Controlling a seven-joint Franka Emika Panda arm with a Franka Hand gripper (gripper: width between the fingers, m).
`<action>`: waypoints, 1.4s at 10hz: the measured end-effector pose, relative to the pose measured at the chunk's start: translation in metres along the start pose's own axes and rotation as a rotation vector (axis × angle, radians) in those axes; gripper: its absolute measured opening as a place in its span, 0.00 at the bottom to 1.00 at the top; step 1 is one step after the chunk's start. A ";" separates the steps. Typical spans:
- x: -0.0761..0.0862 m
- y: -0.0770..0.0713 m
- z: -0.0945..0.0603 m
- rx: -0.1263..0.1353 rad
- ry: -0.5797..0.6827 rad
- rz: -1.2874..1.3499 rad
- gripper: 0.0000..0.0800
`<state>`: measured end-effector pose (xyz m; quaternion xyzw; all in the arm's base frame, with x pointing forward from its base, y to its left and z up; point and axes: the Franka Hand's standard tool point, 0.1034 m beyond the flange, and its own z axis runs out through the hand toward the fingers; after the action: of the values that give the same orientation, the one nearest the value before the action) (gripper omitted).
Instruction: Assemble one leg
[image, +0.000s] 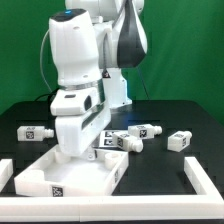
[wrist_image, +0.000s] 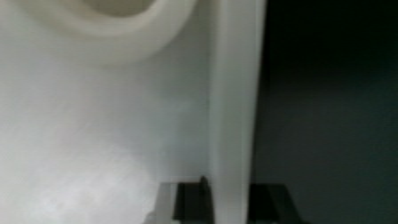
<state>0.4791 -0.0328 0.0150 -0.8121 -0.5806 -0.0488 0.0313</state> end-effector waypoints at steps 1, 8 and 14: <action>0.000 -0.006 0.003 0.016 -0.004 -0.019 0.07; 0.028 0.013 0.011 0.006 0.022 -0.308 0.07; 0.035 0.014 0.012 -0.036 0.037 -0.353 0.07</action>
Offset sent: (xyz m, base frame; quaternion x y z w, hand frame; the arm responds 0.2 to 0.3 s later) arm 0.0000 0.0000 0.0000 0.0000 0.0000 0.0000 1.0000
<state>0.5035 -0.0034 0.0076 -0.6969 -0.7126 -0.0790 0.0182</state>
